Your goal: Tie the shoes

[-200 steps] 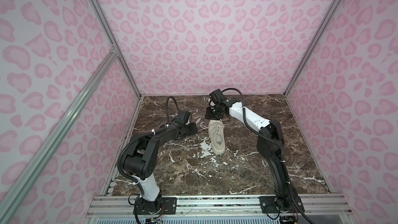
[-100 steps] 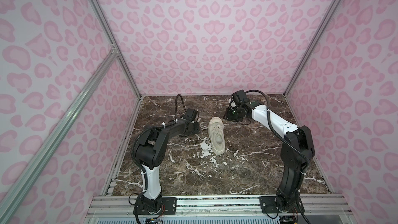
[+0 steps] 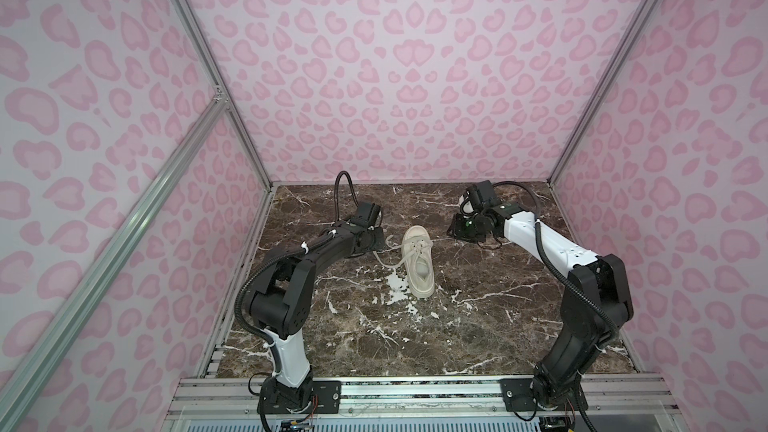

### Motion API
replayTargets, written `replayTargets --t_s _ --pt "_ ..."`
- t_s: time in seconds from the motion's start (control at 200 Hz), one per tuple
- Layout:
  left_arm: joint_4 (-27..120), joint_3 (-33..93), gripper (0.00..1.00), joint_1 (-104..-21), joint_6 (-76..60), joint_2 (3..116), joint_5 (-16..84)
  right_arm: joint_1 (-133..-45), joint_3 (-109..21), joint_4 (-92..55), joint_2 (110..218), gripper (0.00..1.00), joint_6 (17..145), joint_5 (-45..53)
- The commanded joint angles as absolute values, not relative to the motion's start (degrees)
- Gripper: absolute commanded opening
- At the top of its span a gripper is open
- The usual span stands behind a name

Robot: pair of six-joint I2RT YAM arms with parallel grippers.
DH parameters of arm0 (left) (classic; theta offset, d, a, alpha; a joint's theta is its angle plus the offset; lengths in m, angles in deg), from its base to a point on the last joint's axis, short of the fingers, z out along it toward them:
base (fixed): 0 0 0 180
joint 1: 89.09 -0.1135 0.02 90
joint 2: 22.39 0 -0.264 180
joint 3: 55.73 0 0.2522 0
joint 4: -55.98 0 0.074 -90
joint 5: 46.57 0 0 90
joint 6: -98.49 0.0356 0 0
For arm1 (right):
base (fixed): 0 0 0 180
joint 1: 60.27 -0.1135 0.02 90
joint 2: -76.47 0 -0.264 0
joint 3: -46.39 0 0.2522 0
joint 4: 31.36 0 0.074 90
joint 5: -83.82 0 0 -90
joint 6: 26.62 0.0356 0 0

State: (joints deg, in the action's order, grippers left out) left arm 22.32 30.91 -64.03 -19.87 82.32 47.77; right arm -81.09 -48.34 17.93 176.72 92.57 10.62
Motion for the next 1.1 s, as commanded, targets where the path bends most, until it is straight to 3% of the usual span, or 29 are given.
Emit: replayTargets --t_s 0.0,0.31,0.78,1.095 --pt "20.51 34.56 0.07 -63.75 -16.64 81.31 48.02 -80.68 -47.36 16.33 175.99 0.36 92.52 10.88" --pt "18.93 51.07 0.07 -60.7 -8.91 87.92 44.13 -77.27 -42.39 15.89 171.29 0.36 92.45 11.42" --pt "23.24 76.36 0.07 -50.18 2.36 108.09 32.9 -66.48 -30.69 19.24 156.8 0.37 91.04 12.1" --pt "20.68 80.37 0.08 -46.78 3.75 113.96 25.11 -62.9 -28.38 20.52 153.02 0.38 90.15 13.07"
